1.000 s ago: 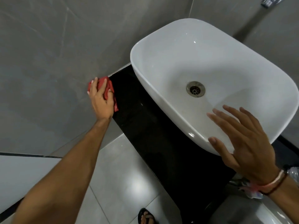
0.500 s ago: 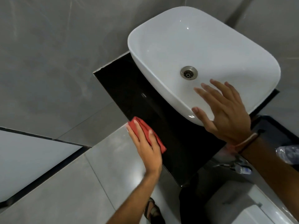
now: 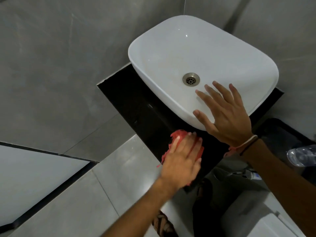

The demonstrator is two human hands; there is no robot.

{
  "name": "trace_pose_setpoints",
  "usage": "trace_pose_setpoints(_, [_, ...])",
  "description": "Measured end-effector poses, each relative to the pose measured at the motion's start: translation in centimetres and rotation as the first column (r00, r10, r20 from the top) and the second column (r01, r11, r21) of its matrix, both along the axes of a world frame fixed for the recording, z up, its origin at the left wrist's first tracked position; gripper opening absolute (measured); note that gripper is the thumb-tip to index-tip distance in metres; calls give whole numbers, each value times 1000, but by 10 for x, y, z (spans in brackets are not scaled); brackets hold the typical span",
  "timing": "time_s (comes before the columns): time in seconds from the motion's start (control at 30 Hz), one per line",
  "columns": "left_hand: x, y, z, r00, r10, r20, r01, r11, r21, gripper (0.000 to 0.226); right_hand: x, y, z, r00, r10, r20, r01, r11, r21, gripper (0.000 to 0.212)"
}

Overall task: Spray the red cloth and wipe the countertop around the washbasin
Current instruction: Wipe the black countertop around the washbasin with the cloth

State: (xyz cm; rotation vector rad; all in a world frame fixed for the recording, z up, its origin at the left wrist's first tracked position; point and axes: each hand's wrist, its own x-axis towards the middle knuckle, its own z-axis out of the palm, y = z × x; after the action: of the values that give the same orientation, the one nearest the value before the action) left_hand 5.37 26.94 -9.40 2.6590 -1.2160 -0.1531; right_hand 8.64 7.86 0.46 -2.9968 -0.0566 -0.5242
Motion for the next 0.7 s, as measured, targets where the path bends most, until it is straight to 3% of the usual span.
trace_pose_setpoints(0.07, [61, 13, 4, 991, -134, -4, 134, 990, 41, 62, 8, 0, 1, 1000, -15, -25, 15, 1000, 14, 67])
trace_pose_setpoints(0.17, [142, 48, -1, 906, -422, 23, 420, 906, 56, 62, 23, 7, -5, 999, 8, -42, -7, 1000, 21, 67])
trace_pose_setpoints(0.3, [196, 75, 4, 894, -445, 51, 444, 895, 30, 60, -1, -4, 1, 999, 26, -26, -26, 1000, 10, 68])
trace_pose_setpoints(0.43, [273, 114, 12, 964, -244, 105, 247, 969, -14, 59, 0, -6, 1, 998, 44, -39, -43, 999, 23, 70])
trace_pose_setpoints(0.53, [319, 145, 8, 992, 54, 117, -44, 995, -90, 56, 2, -7, -1, 998, 53, -34, -52, 998, 37, 69])
trace_pose_setpoints(0.63, [326, 152, -1, 938, 344, 44, -333, 928, -167, 57, 1, -6, 0, 998, 52, -40, -50, 998, 47, 67])
trace_pose_setpoints(0.7, [312, 145, -7, 874, 486, -28, -472, 833, -288, 53, -1, -5, 2, 998, 43, -50, -40, 998, 49, 67])
